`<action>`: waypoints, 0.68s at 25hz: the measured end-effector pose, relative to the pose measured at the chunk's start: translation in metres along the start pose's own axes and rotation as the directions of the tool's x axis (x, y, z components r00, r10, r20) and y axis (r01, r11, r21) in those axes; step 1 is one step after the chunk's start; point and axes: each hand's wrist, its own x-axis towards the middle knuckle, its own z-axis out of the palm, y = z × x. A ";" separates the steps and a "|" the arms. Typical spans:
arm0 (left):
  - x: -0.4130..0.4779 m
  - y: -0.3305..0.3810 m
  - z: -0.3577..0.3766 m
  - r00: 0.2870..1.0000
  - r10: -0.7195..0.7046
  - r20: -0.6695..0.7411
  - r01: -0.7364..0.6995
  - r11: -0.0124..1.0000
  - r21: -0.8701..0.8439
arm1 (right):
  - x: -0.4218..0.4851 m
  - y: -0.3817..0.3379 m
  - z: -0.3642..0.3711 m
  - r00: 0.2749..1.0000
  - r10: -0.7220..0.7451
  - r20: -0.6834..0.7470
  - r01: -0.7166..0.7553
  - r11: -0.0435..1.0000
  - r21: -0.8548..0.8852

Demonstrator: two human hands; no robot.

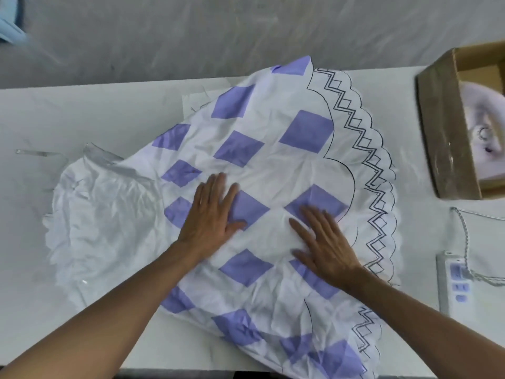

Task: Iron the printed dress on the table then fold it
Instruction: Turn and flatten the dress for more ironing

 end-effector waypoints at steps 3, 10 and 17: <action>-0.011 0.042 0.020 0.975 0.103 0.199 -0.127 0.986 0.107 | -0.047 -0.002 0.020 0.984 0.002 0.179 0.008 0.998 -0.058; 0.000 0.081 -0.004 0.958 -0.006 0.288 -0.036 0.990 0.140 | -0.094 0.009 0.004 0.919 0.159 0.362 -0.162 0.987 -0.023; 0.065 0.172 -0.031 0.974 -0.023 0.225 0.020 1.000 0.013 | -0.043 0.084 -0.108 0.946 0.324 -0.005 -0.322 0.941 0.105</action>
